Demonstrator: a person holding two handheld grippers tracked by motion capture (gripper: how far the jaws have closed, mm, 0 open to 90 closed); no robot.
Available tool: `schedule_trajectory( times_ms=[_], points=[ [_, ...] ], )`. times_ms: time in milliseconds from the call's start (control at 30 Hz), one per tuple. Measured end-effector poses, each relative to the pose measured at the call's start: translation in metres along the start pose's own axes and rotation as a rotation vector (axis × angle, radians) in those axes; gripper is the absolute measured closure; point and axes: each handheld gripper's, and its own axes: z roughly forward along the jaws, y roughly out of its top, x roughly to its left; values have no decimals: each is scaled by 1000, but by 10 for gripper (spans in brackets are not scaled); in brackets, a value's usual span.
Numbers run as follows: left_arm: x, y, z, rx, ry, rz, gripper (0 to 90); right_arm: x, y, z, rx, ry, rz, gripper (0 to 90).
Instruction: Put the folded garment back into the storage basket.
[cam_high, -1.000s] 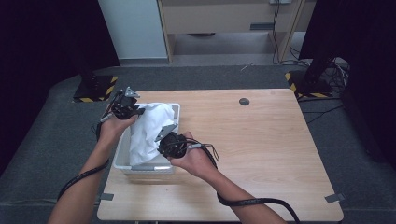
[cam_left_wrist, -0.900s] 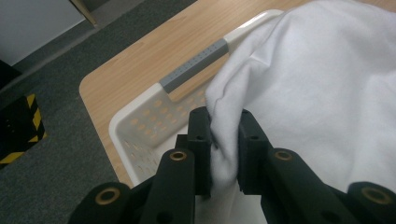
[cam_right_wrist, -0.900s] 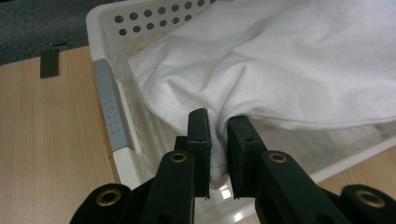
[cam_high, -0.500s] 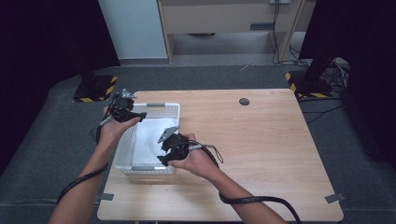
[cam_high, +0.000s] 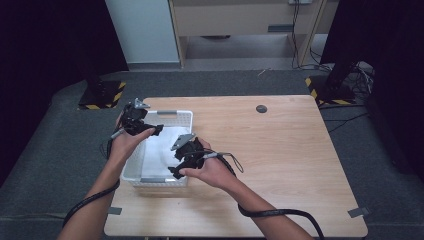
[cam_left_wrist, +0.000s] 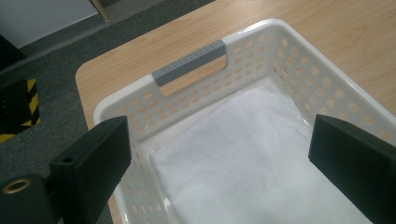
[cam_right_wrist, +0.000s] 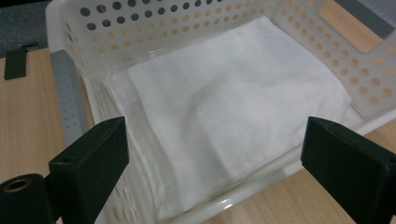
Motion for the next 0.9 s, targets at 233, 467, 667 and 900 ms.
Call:
schedule_trajectory(
  times_ms=[233, 467, 667, 900],
  points=[
    [-12, -4, 0, 7, -7, -21, 41, -3, 0, -1, 9, 1, 11, 64],
    [-24, -9, -9, 14, 6, -55, 43, -2, -2, -12, 9, 11, 0, 56],
    [-36, -18, -16, 12, 12, -90, 43, -6, -9, -25, 0, 11, 0, 53],
    [-57, -19, -29, 10, 16, -82, 44, -14, -18, -49, -12, -10, 33, 49]
  ],
)
